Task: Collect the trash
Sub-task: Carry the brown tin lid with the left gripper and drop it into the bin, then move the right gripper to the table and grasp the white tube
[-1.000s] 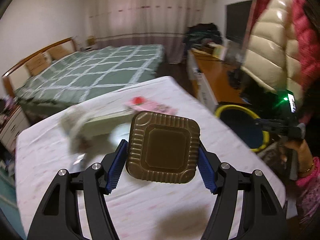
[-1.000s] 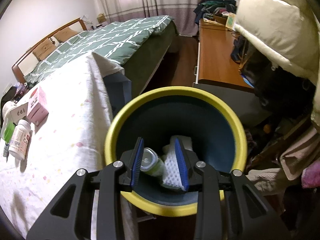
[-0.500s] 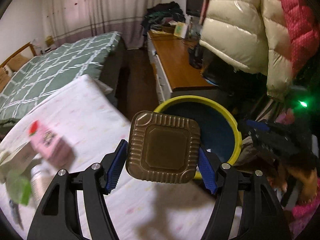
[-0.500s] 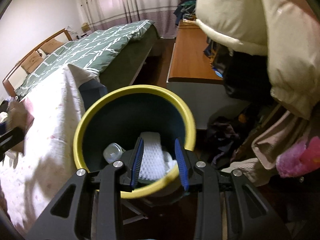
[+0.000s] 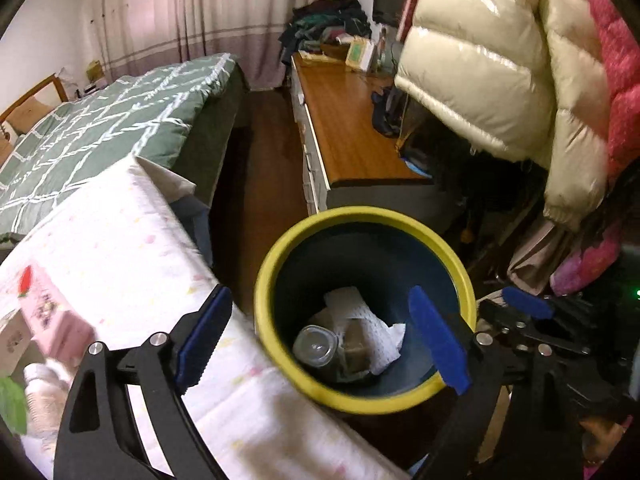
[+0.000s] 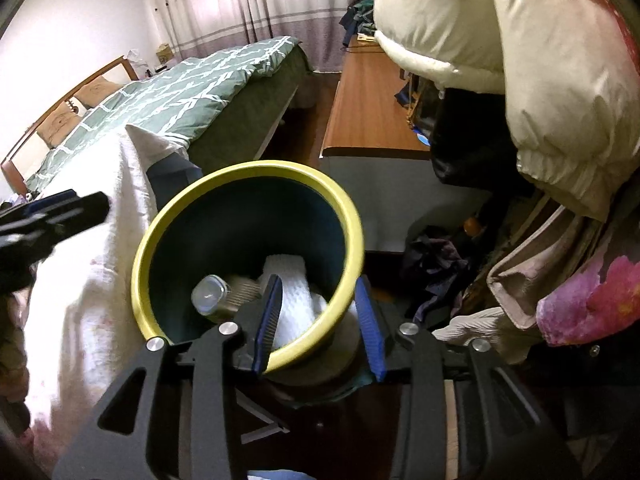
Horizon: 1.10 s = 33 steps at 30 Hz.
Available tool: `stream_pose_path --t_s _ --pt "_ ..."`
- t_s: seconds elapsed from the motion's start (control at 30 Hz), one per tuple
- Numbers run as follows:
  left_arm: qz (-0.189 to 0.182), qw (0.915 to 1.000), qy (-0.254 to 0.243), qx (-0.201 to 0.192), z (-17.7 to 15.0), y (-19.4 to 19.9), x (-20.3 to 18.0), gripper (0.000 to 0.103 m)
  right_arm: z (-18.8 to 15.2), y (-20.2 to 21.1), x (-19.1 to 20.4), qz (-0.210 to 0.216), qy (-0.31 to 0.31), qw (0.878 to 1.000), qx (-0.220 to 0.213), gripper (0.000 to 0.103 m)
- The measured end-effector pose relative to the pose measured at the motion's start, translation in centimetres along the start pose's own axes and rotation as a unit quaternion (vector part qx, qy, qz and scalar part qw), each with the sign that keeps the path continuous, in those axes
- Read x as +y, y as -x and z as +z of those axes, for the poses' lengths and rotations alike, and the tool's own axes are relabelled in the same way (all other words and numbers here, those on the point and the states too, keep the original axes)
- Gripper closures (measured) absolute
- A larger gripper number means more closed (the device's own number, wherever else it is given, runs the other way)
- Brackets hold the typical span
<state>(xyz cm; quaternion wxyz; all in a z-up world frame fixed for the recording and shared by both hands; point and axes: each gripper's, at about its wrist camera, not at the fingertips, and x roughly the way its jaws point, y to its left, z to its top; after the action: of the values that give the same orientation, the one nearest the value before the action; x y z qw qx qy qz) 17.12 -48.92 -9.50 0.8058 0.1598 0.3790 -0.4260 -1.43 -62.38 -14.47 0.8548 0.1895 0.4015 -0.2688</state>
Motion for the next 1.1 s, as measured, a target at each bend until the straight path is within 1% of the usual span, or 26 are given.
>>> stream_pose_path --t_s 0.1,0.17,0.27,0.4,0.43,0.47,0.53,0.63,0.7,0.77,0.8,0.87,0.93,1.0,1.07,1.1 --pt "0.009 0.9994 0.008 -0.032 -1.2 4.0 2.2 0.011 -0.1 -0.1 1.0 0.006 0.005 1.000 0.001 0.067" --pt "0.021 0.9983 0.016 -0.052 -2.3 6.6 4.0 0.011 -0.2 -0.3 1.9 0.010 0.009 1.000 0.002 0.067" --pt "0.043 0.9947 0.037 -0.085 -4.8 11.3 7.6 0.010 -0.1 -0.5 3.6 0.018 0.018 1.000 0.003 0.067" --pt "0.104 0.9823 0.087 -0.129 -9.3 17.4 14.1 0.010 0.4 -0.3 6.5 0.032 0.035 0.999 -0.002 0.067" --pt "0.126 0.9770 0.101 -0.139 -10.6 18.8 16.1 0.010 0.5 -0.2 7.5 0.035 0.041 0.999 -0.005 0.067" --pt "0.141 0.9731 0.109 -0.147 -11.5 19.8 17.4 0.009 0.6 -0.1 8.2 0.037 0.045 0.998 -0.006 0.067" --pt "0.185 0.9596 0.131 -0.167 -13.9 22.3 20.8 0.009 0.9 0.1 10.3 0.044 0.059 0.997 -0.010 0.066" --pt "0.245 0.9402 0.162 -0.172 -17.4 24.9 25.9 0.009 1.3 0.6 13.8 0.058 0.080 0.995 -0.016 0.066" --pt "0.272 0.9277 0.184 -0.178 -19.6 26.3 28.7 0.009 1.5 1.1 16.3 0.070 0.094 0.993 -0.020 0.066" --pt "0.302 0.9127 0.208 -0.179 -21.5 27.2 31.3 0.009 1.7 1.7 19.3 0.085 0.110 0.990 -0.025 0.065" --pt "0.313 0.9058 0.219 -0.182 -22.3 27.6 32.3 0.009 1.8 2.0 20.7 0.093 0.117 0.988 -0.027 0.064" --pt "0.322 0.8976 0.238 -0.184 -23.6 28.0 33.9 0.009 2.1 2.6 23.8 0.111 0.132 0.985 -0.030 0.063" --pt "0.312 0.8921 0.265 -0.192 -24.6 28.8 35.4 0.009 2.1 3.3 26.7 0.130 0.147 0.980 -0.034 0.063" --pt "0.308 0.8884 0.278 -0.196 -25.2 29.4 36.3 0.008 2.0 4.1 29.7 0.149 0.164 0.974 -0.036 0.062" --pt "0.320 0.8829 0.278 -0.203 -25.9 30.0 36.2 0.005 1.8 5.0 33.3 0.175 0.182 0.967 -0.036 0.062" --pt "0.333 0.8776 0.275 -0.208 -26.2 30.5 36.2 0.005 1.6 5.2 34.4 0.183 0.187 0.965 -0.036 0.062"
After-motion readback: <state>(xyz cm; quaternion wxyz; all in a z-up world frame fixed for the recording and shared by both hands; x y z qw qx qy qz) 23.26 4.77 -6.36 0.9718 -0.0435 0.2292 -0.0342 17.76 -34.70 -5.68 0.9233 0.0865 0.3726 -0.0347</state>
